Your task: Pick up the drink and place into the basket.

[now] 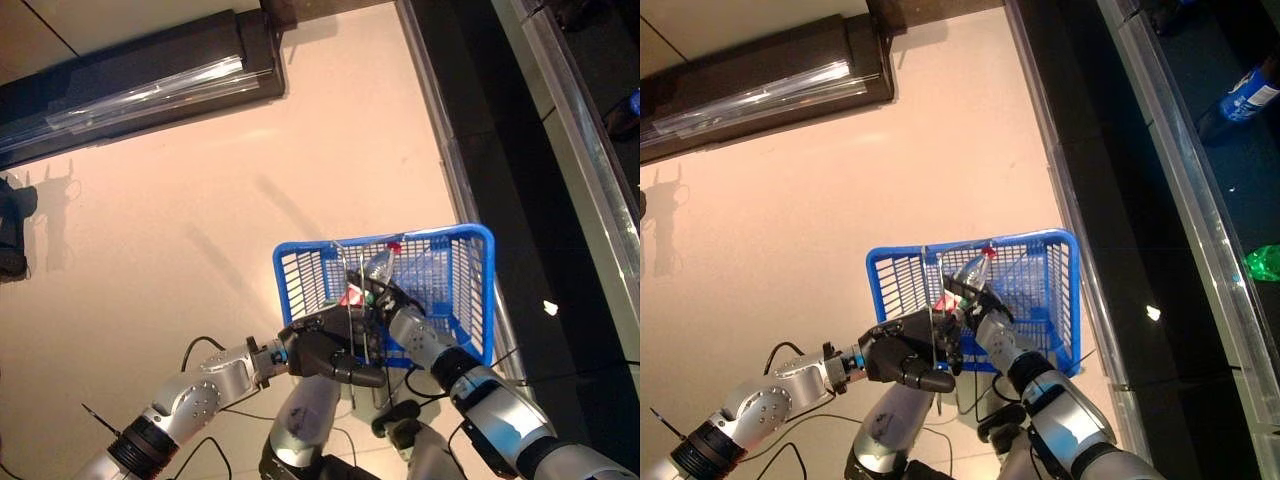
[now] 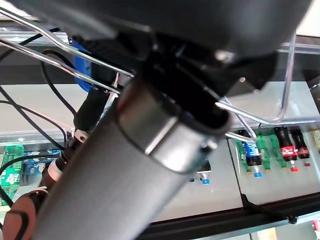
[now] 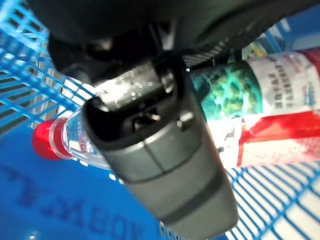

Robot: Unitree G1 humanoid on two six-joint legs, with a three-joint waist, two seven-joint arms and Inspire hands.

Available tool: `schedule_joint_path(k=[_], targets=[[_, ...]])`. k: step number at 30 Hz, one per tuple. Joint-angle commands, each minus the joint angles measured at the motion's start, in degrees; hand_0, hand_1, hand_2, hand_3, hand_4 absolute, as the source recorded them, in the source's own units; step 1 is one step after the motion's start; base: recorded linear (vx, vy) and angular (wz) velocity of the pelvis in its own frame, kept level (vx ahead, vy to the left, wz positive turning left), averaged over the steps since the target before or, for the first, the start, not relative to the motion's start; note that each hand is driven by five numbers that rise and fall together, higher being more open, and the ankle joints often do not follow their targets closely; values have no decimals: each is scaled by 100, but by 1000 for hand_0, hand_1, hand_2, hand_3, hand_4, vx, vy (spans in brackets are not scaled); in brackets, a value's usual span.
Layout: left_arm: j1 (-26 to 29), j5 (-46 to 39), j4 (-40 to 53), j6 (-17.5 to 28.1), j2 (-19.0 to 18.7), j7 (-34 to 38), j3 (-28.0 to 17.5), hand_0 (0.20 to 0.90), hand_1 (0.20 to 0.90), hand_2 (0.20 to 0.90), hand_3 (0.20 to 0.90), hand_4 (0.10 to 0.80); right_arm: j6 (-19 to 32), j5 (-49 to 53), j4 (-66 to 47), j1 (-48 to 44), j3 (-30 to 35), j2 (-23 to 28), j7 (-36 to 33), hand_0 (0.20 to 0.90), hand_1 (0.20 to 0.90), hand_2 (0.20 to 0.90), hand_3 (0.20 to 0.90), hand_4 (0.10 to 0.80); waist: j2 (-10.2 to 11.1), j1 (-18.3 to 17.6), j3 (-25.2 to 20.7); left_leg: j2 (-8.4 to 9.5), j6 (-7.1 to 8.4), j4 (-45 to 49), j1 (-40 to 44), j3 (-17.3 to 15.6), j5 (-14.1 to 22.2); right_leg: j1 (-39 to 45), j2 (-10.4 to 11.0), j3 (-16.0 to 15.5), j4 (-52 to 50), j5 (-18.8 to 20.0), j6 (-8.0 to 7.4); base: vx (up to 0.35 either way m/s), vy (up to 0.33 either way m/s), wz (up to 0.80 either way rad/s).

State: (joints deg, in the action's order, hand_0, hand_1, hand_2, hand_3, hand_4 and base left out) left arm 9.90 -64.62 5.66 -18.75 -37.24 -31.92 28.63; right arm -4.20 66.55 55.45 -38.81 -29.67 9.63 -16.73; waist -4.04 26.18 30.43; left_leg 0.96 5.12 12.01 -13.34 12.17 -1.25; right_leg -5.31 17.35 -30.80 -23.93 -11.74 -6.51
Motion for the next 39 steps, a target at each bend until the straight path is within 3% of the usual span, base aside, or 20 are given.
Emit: schedule_joint_path(k=[1,15,25,27,31,32,39], targets=[[163,-930,1771,449,527,-1289,10,300,300,300,200,100,224,232,-204,-757,118,-222,279,900,900,900,900,800,-90,-124,-359,314,-428,282,-273,-319,52,-190,-163,94,139,756,119,0,0,0],[21,-871,1732,467,618,-1214,-47,300,300,300,200,100,592,437,-470,-552,327,-132,513,900,900,900,900,800,-75,-239,-305,277,-438,252,-243,-407,69,-281,-165,199,137,801,77,0,0,0],[-431,-719,1679,659,596,-1081,-370,300,300,300,200,100,889,114,-2055,254,42,102,614,900,900,900,900,800,17,-430,-336,187,-416,97,-202,-564,41,-311,-224,303,315,847,43,-45,25,-4],[-589,-762,1597,685,628,-990,-490,300,300,300,200,100,888,-28,-2556,579,-88,150,734,900,900,900,900,800,31,-504,-361,160,-437,14,-259,-626,-116,-358,-247,272,449,991,93,-130,62,-5],[-913,-643,1406,955,685,-941,-651,300,300,300,200,100,834,-369,-3190,1354,-213,286,1143,900,900,900,900,800,131,-622,-431,91,-406,-107,-135,-718,3,-303,-315,419,575,900,5,-40,13,-8],[-1006,-580,1351,1082,672,-914,-679,300,300,300,200,100,832,-450,-3384,1608,-212,357,1329,900,900,900,900,800,147,-673,-452,74,-434,-158,-183,-758,-133,-324,-343,387,706,1045,55,-83,1,-17],[-1465,-188,814,1915,818,-525,-718,300,300,300,200,100,943,-503,-4267,2892,-182,806,2376,900,900,900,900,800,374,-974,-683,-70,-385,-579,138,-948,-184,-87,-592,704,1309,1210,-45,-45,-2,-16]])
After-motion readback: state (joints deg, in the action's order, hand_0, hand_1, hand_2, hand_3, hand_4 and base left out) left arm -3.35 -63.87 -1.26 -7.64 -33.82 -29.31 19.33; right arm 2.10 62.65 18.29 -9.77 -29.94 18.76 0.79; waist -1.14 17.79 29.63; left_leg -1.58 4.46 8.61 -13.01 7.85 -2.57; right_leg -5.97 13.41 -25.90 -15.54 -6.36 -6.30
